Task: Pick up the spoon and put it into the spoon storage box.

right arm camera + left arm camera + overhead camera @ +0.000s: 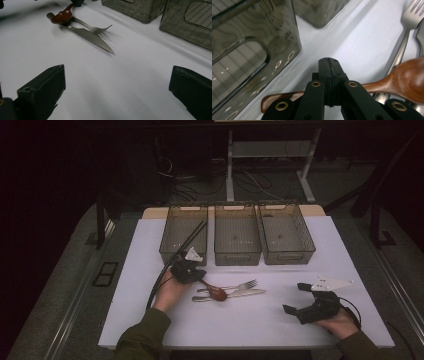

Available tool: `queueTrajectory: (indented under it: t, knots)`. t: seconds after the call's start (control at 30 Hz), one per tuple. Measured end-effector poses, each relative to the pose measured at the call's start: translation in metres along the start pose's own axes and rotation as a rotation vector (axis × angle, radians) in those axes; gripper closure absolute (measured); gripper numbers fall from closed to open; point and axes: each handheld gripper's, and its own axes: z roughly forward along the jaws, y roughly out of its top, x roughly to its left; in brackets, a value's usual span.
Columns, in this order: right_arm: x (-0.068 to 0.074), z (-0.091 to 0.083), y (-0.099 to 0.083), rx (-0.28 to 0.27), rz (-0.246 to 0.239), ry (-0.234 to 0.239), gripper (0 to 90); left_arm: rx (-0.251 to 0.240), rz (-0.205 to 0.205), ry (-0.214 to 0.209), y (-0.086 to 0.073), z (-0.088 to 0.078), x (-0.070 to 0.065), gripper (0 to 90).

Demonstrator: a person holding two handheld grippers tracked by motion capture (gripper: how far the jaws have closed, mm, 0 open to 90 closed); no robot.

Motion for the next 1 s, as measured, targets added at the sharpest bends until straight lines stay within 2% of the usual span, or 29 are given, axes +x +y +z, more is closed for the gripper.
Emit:
queueTrajectory:
  t: [0.57,0.73,0.8,1.0]
  knots:
    - [-0.001,0.0,0.001,-0.007,0.004,0.005,0.1,0.054,-0.01,0.009,-0.016,-0.019,-0.001,89.0]
    - [-0.002,0.0,0.001,-0.007,0.004,0.005,0.1,0.058,-0.018,0.0,-0.021,-0.025,-0.004,89.0]
    - [-0.002,0.0,0.001,-0.007,0.003,0.006,0.1,0.066,0.0,-0.001,-0.023,-0.027,-0.003,89.1]
    - [-0.002,-0.001,0.001,-0.01,0.005,0.007,0.1,0.067,-0.009,-0.02,-0.033,-0.035,-0.009,89.0]
